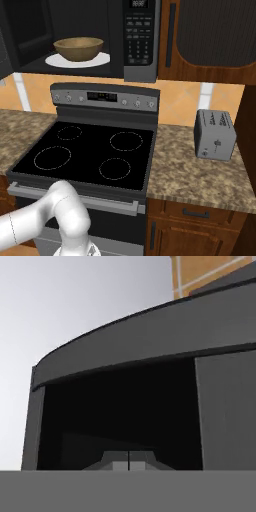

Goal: Open the microwave, place the bowl with waffle inside the microwave, then close the microwave door and turn it on.

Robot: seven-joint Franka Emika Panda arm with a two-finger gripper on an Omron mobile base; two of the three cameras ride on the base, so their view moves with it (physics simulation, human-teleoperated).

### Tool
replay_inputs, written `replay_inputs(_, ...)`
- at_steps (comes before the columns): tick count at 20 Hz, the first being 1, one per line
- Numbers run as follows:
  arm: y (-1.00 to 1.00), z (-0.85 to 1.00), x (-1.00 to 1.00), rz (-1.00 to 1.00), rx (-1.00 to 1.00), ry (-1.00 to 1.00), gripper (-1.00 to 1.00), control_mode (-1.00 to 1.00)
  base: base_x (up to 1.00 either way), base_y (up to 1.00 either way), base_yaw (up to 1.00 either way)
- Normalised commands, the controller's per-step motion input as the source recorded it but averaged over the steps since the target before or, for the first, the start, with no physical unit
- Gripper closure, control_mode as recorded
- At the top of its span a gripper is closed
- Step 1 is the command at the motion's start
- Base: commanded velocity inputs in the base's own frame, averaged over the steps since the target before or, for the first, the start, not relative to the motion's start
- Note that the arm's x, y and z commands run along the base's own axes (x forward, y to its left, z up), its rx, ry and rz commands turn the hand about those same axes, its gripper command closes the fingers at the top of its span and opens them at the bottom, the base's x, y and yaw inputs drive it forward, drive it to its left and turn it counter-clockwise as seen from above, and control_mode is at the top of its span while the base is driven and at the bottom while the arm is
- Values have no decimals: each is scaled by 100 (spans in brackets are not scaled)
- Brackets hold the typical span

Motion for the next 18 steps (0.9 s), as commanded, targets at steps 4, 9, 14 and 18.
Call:
replay_inputs(4,-99,42,-75,20,51,14,100,-100,0,0,0)
replay_inputs(9,-100,32,-14,17,44,43,100,-100,0,0,0)
replay_inputs(14,-99,46,1,14,30,61,100,-100,0,0,0)
replay_inputs(18,-100,31,23,11,24,61,100,-100,0,0,0)
